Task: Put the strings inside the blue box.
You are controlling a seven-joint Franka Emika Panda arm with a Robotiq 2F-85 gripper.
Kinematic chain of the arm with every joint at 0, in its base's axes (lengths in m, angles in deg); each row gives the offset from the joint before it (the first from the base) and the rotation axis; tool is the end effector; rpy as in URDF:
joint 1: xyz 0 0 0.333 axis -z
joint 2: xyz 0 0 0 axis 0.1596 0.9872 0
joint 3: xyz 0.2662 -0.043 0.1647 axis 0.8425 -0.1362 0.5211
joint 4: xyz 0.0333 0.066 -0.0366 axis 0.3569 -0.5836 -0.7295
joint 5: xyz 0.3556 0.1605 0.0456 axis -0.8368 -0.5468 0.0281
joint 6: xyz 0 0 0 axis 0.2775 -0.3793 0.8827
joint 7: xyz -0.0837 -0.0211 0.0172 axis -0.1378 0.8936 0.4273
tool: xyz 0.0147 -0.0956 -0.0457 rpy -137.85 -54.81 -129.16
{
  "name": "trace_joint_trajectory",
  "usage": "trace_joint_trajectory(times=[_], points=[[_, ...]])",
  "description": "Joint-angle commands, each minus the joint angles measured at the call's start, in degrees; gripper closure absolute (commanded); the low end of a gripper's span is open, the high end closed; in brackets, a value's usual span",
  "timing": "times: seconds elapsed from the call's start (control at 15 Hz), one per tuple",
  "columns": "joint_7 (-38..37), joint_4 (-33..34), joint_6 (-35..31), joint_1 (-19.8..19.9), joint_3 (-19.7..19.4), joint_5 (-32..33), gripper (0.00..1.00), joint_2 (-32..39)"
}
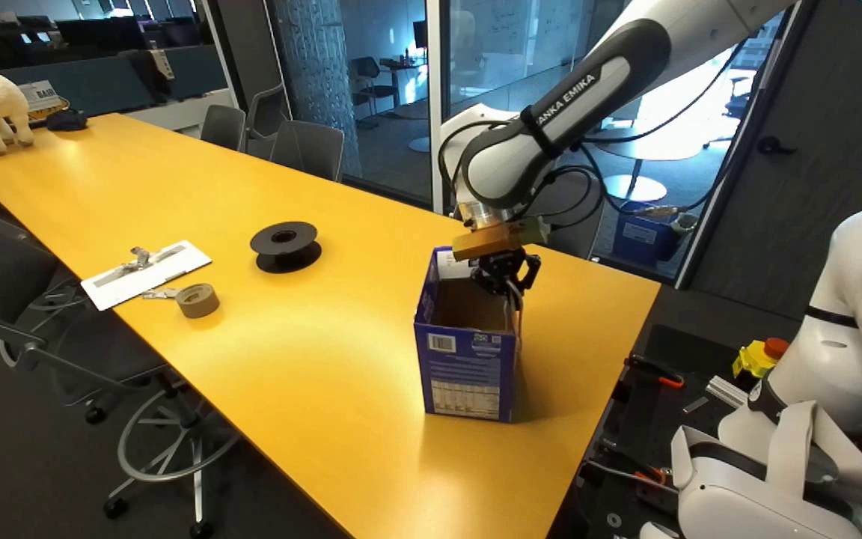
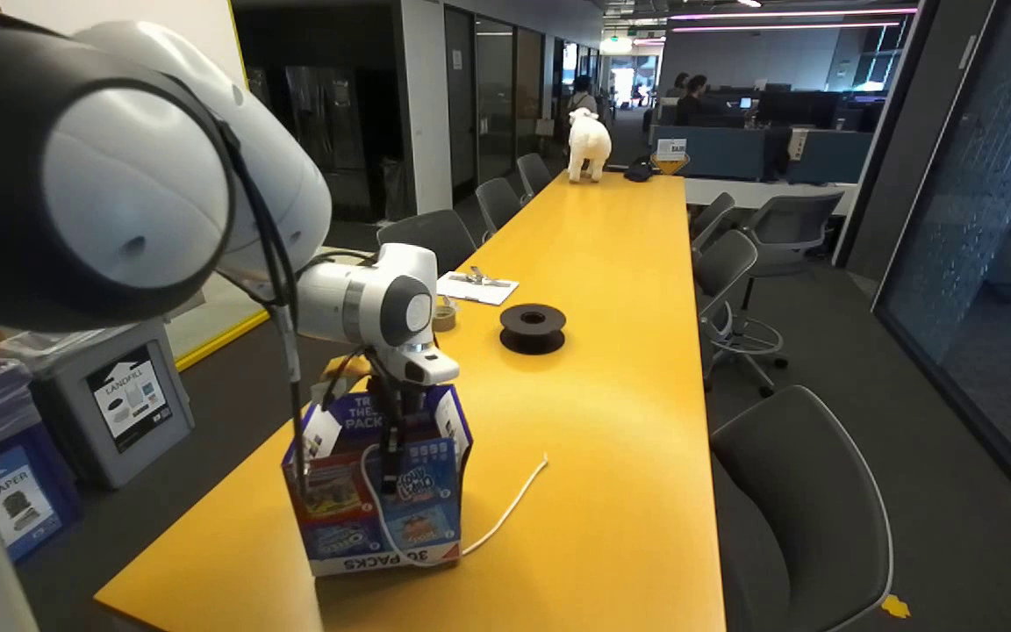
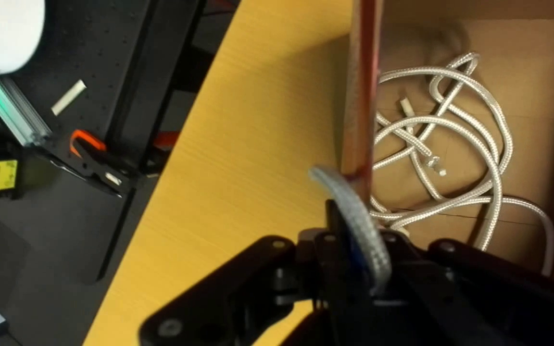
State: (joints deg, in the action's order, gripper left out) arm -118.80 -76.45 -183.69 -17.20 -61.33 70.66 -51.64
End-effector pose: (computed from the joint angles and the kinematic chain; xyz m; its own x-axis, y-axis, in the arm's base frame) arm 0.4912 0.0469 0.2903 0.4517 -0.8813 -0.1391 -0.8211 -0.4716 0.3216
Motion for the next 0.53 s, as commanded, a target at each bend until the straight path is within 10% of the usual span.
trace_joint_trajectory(times=[0.0,0.47], points=[[-3.7,-10.9,-0.7,0.4,3.1,0.7,0.94,-10.6],[1.1,-17.7,-10.5,4.0,4.3,11.1,0.93,-14.8]])
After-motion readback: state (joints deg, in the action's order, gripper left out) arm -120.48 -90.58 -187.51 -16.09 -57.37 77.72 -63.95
